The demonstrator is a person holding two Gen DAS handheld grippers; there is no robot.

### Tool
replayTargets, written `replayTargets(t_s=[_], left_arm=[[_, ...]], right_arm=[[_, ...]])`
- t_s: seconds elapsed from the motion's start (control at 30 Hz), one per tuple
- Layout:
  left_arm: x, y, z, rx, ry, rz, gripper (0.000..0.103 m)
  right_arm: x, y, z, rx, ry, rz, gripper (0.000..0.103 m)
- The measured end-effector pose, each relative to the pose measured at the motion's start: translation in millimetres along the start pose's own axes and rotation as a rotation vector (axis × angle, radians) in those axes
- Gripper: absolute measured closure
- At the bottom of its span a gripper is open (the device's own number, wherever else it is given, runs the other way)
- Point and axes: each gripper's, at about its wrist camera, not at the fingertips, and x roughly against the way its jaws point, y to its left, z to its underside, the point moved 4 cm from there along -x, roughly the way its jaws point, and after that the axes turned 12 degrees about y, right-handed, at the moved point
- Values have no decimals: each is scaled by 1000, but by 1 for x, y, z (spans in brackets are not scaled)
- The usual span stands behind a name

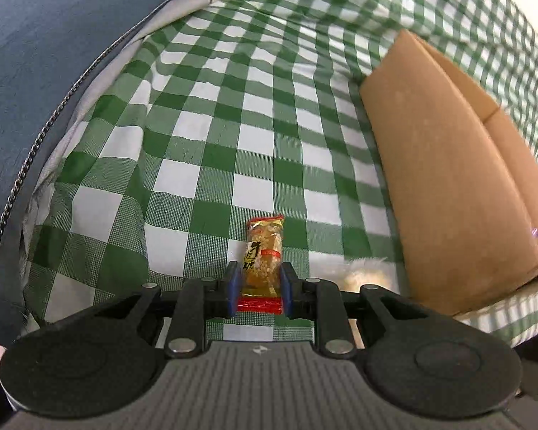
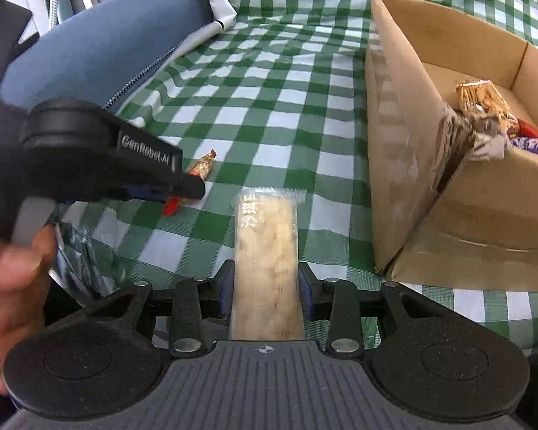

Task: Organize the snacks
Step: 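Lift the cracker bar and red-gold candy up toward the box with both tools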

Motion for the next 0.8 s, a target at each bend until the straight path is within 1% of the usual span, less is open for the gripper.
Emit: replayTargets(t_s=[0.07, 0.23, 0.33, 0.53, 0.8], left_arm=[[-3, -1, -3, 2, -10, -6, 75], [-5, -4, -5, 7, -23, -14, 75], [-5, -6, -5, -7, -28, -26, 75], [-8, -5, -9, -10, -36, -24, 74], [-8, -4, -6, -29, -39, -24, 74]], right_arm=[[0, -2, 1, 9, -15, 3, 63], [-1, -5, 5, 17, -19, -14, 60], [-3, -5, 5, 28, -30, -14, 55], [-7, -7, 2, 18, -37, -8, 55], [-4, -5, 0, 12, -57, -6, 54]])
